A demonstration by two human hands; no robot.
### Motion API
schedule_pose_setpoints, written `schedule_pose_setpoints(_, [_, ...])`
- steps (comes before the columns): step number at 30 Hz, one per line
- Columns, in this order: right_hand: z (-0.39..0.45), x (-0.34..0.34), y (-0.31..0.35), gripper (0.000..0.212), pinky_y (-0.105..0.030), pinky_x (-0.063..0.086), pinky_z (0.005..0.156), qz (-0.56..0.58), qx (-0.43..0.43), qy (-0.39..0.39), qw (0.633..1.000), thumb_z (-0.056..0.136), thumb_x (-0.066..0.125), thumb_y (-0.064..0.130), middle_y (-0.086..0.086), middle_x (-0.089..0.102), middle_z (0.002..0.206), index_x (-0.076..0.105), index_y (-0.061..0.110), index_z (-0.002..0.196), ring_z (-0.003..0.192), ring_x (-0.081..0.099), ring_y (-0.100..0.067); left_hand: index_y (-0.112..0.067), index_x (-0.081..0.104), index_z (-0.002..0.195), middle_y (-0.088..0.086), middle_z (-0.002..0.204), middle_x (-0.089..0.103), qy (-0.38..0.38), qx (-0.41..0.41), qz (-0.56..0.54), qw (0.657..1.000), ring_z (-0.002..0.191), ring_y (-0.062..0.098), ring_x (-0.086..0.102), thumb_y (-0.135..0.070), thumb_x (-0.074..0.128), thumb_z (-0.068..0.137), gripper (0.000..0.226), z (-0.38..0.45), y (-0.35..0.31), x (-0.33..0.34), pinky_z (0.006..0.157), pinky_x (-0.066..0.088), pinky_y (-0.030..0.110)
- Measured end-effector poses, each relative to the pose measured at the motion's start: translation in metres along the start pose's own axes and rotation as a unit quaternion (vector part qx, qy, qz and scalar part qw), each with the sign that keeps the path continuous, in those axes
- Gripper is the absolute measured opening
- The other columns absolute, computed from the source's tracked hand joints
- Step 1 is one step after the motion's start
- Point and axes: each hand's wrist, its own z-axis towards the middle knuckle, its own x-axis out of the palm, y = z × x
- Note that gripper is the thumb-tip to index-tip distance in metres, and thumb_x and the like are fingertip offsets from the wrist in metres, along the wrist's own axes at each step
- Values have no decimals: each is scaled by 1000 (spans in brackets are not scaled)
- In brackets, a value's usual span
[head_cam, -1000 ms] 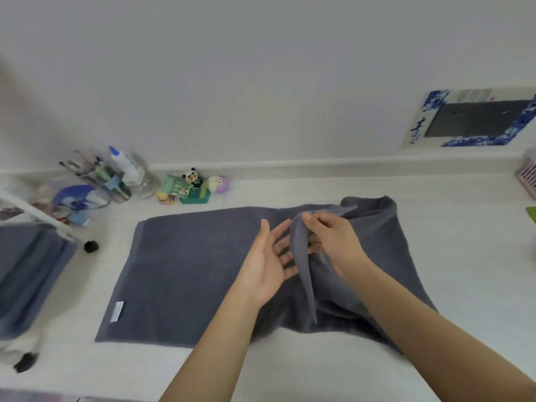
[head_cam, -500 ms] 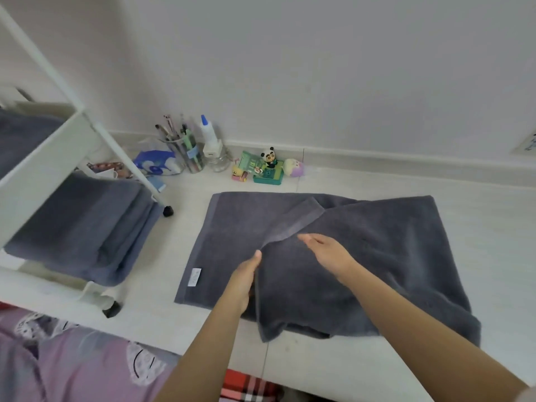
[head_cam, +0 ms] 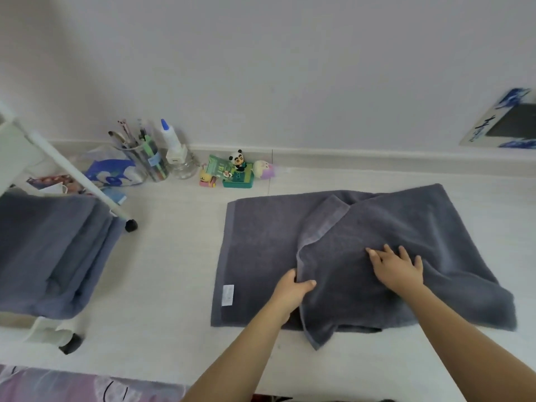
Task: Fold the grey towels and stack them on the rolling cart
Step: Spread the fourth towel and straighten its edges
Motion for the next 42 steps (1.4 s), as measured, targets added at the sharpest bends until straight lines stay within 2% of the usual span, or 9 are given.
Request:
schedule_pose_setpoints(4, [-4, 0, -21, 48, -47, -1, 116, 25, 6, -30, 999, 100, 13, 44, 1, 20, 156, 32, 36, 144, 146, 3, -22, -8, 56, 128, 5, 122, 64, 30, -19, 25, 999, 108, 20, 61, -17, 59, 93, 36, 9, 0, 31, 96, 49, 34])
schedule_pose_setpoints(10, [-27, 20, -39, 40, -36, 9, 111, 156, -13, -244, 957, 101, 30, 34, 2, 53, 137, 58, 24, 127, 136, 33, -16, -9, 60, 121, 7, 119, 66, 22, 74, -23, 997, 107, 22, 62, -23, 53, 97, 29, -3, -59, 31, 99, 48, 39])
schedule_pose_setpoints(14, [-35, 23, -41, 60, -36, 11, 109, 197, -34, -343, 918, 92, 16, 43, -2, 61, 127, 65, 19, 118, 129, 44, -19, -14, 66, 113, 4, 104, 72, 3, 141, -93, 986, 95, 16, 68, -24, 53, 97, 23, -30, -98, -10, 79, 54, 28])
schedule_pose_setpoints(17, [-34, 29, -40, 63, -38, 9, 111, 179, -21, -326, 928, 91, 12, 45, -1, 56, 133, 62, 22, 122, 133, 39, -20, -15, 68, 110, 11, 112, 69, -81, 100, -139, 982, 101, 24, 66, -31, 58, 92, 26, -27, -75, -60, 90, 52, 37])
schedule_pose_setpoints(20, [-29, 41, -40, 50, -41, 6, 115, 104, 0, -245, 964, 99, 18, 42, 1, 40, 148, 51, 29, 133, 140, 25, -20, -13, 66, 105, 10, 110, 67, -174, 42, 61, 982, 97, 24, 63, -36, 54, 95, 28, -21, -30, -88, 89, 51, 37])
schedule_pose_setpoints(24, [-30, 45, -33, 45, -41, 1, 115, 45, -8, -207, 977, 99, 21, 42, -1, 27, 154, 44, 34, 137, 143, 16, -20, -11, 64, 92, 6, 98, 66, -152, -19, 195, 969, 89, 23, 62, -50, 54, 91, 40, -25, 13, -91, 78, 52, 34])
schedule_pose_setpoints(30, [-31, 41, -16, 44, -39, 1, 114, 37, -85, -217, 972, 100, 23, 38, 2, 37, 149, 50, 28, 134, 140, 24, -16, -9, 54, 93, 2, 90, 57, -312, 124, 77, 939, 87, 22, 53, -31, 39, 101, 28, -41, -2, -78, 74, 42, 33])
schedule_pose_setpoints(33, [-32, 44, -13, 46, -43, 3, 115, 2, -90, -182, 979, 100, 20, 42, 7, 39, 147, 46, 32, 136, 140, 25, -16, -10, 51, 90, 0, 83, 53, -403, 123, 151, 894, 82, 24, 53, -29, 35, 102, 27, -44, 11, -88, 70, 38, 31])
schedule_pose_setpoints(42, [-43, 49, -10, 44, -43, 5, 115, -8, -87, -197, 976, 99, 27, 43, 1, 35, 150, 49, 29, 134, 140, 22, -22, -13, 50, 88, 9, 89, 65, -405, 47, 316, 857, 73, 23, 54, -37, 36, 101, 31, -37, 51, -90, 61, 42, 30])
